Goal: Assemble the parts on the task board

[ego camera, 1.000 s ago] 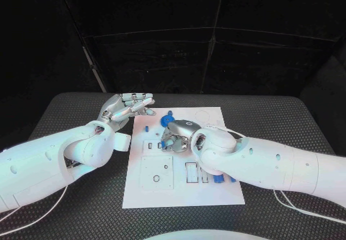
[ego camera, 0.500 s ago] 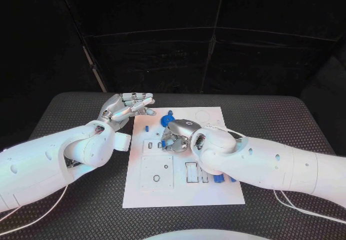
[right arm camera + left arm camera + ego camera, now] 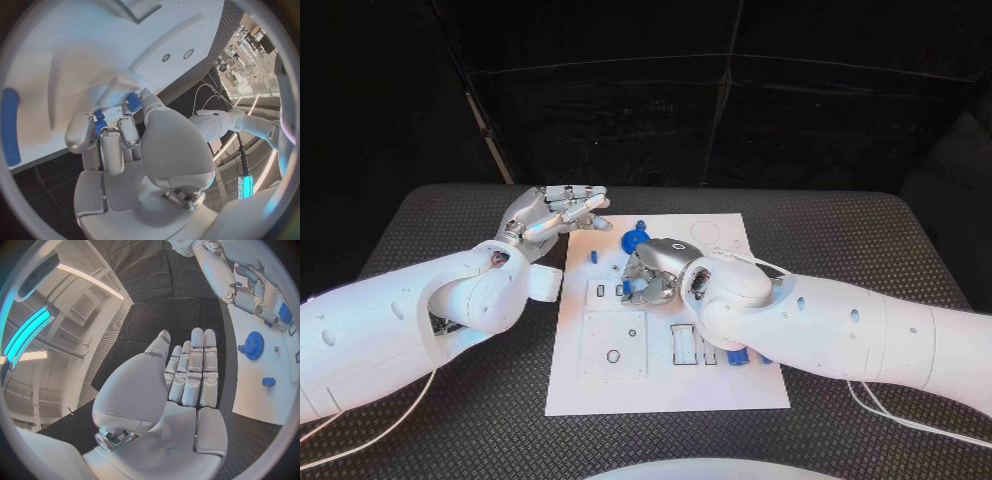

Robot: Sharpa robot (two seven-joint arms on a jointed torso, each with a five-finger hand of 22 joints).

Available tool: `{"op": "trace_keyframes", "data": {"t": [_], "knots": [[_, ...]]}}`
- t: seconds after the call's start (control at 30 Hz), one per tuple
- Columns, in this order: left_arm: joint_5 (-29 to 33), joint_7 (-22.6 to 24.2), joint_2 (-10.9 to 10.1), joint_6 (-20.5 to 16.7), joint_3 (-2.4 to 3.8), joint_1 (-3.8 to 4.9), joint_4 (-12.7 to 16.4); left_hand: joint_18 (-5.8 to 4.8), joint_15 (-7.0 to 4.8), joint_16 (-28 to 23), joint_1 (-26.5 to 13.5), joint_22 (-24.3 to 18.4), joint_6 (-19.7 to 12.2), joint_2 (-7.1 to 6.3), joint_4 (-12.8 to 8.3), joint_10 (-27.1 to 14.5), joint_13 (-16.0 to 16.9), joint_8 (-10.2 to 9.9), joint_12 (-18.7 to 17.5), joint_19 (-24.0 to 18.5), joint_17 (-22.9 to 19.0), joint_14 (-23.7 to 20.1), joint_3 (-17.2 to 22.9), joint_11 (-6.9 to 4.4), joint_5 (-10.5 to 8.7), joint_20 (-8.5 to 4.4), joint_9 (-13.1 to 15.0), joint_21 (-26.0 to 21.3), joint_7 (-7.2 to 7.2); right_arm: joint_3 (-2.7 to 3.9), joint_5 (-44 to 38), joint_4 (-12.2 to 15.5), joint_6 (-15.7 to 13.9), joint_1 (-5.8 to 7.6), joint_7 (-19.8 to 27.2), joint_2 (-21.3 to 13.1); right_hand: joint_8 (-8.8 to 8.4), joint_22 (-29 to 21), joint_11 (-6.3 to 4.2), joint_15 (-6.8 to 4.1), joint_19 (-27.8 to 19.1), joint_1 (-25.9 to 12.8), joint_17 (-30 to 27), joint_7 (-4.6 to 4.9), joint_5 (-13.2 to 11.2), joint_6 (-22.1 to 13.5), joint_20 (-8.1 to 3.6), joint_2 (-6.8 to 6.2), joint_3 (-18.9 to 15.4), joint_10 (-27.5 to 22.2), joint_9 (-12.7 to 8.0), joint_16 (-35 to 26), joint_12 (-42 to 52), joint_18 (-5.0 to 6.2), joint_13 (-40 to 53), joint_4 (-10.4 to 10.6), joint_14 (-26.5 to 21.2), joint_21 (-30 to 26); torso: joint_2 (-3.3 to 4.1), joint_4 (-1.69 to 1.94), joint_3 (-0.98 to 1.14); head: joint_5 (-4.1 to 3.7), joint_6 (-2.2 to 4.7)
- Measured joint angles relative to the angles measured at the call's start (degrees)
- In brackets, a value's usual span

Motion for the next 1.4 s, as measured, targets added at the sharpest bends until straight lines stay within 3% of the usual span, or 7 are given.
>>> {"op": "trace_keyframes", "data": {"t": [0.47,0.67,0.77,0.83,0.97,1.23,1.4], "knots": [[-0.73,-0.49,0.01,0.07,0.00,0.00,-0.58,-0.01,-0.33,0.00,-0.27,0.22,0.26,0.27,0.00,0.53,0.00,-0.10,0.00,0.00,0.45,0.38,0.00,-0.28,0.00,0.00,0.00,0.73,-0.26,-0.15,-0.50,1.94,-4.47,-0.93,1.06,-2.00,-0.83,-0.30,1.03,1.03,-0.11,-0.14,0.00,1.39,-1.61,-4.88,0.91,-2.61,-6.41,-1.45,-0.09,0.33,-0.88,0.01,-1.03,5.90,0.20,-0.48,0.00,-0.02,0.06,0.01,-0.09],[-5.30,-3.22,-0.37,0.26,0.00,0.00,-1.86,0.00,-1.88,1.63,-2.95,1.30,1.61,-0.27,1.38,5.52,0.79,-0.27,0.98,4.30,2.47,6.79,-1.39,-1.58,-0.01,-1.45,0.04,3.44,-1.17,-0.09,0.58,5.91,-9.04,-1.28,7.98,-6.39,-1.12,-1.62,1.65,1.44,-1.08,2.43,-0.01,1.87,-1.40,-6.51,1.62,-1.53,-6.66,-2.07,-0.16,0.03,-1.29,0.00,-1.55,6.16,0.21,-1.21,-0.14,-0.06,0.12,0.18,0.10],[-8.74,-5.75,-0.51,0.45,0.00,0.00,-2.40,0.00,-3.86,6.09,-5.19,3.04,4.15,-0.31,2.77,10.99,2.08,0.38,3.30,9.47,5.83,14.16,-2.74,-3.37,-0.23,-3.40,0.49,7.10,-2.22,0.63,3.51,7.71,-10.46,-1.40,13.28,-9.42,-0.78,-6.03,1.55,1.44,-4.25,3.98,-0.01,1.90,-0.42,-6.54,1.66,-0.41,-6.50,-3.88,-0.05,-1.95,-3.08,0.05,-3.29,6.00,0.21,-3.68,-0.25,-0.12,0.09,0.31,0.25],[-11.02,-7.48,-0.60,0.51,0.00,0.00,-2.66,0.00,-5.47,21.06,-6.22,6.15,6.63,-0.28,3.89,16.20,4.19,1.40,6.51,13.30,20.99,15.25,-3.22,-5.21,-0.23,-5.12,1.03,11.46,-3.72,1.58,6.42,8.61,-11.16,-1.41,16.47,-11.02,-0.13,-8.67,1.35,1.44,-6.00,5.33,-0.01,1.50,0.79,-5.91,1.61,0.32,-6.05,-5.27,0.11,-3.32,-4.68,0.93,-4.91,5.55,0.21,-5.21,-0.41,-0.18,0.09,0.44,0.28],[-16.60,-12.46,-0.75,0.82,0.00,0.05,-3.42,-2.07,-7.50,57.22,-6.41,27.95,10.07,-0.47,4.32,20.78,11.34,3.45,15.26,19.97,53.46,15.49,-3.52,-7.31,-0.23,-7.41,2.65,30.35,-6.17,5.07,15.73,10.07,-12.89,-1.21,22.87,-14.58,1.17,-11.13,0.74,1.44,-7.28,6.83,-0.01,0.85,3.28,-4.33,1.11,1.82,-5.39,-6.29,0.45,-4.66,-6.35,0.93,-6.68,4.74,0.21,-6.84,-0.92,-0.27,0.20,0.77,0.26],[-31.04,-27.33,0.37,6.99,-0.41,2.95,-4.92,-3.07,-6.32,69.19,-12.10,44.10,3.51,0.34,10.23,5.12,40.52,9.75,45.72,17.18,56.71,15.56,-8.49,-5.92,-0.35,-6.41,9.63,44.70,-4.79,8.70,31.69,9.09,-15.24,1.01,28.96,-19.20,1.38,-11.96,0.82,1.44,-7.47,6.83,-0.11,0.85,3.44,-4.32,0.91,1.82,-5.58,-6.36,0.45,-4.95,-6.65,0.93,-7.17,4.55,0.21,-7.15,-2.24,-0.43,0.52,1.30,0.02],[-40.51,-37.16,2.67,12.32,-1.30,5.44,-5.71,-4.47,-6.92,73.44,-13.23,55.13,3.28,1.47,10.55,11.82,56.90,16.74,62.34,21.66,56.71,15.47,-9.92,-7.20,-0.42,-6.63,13.98,52.10,-5.99,9.36,38.12,7.04,-16.35,2.45,30.54,-20.27,1.83,-12.22,0.81,1.22,-7.47,6.83,-0.13,0.54,4.09,-4.02,0.91,1.82,-5.89,-6.37,0.45,-5.17,-6.92,0.92,-7.57,4.28,-0.01,-7.45,-3.20,-0.42,0.69,1.66,-0.32]]}}
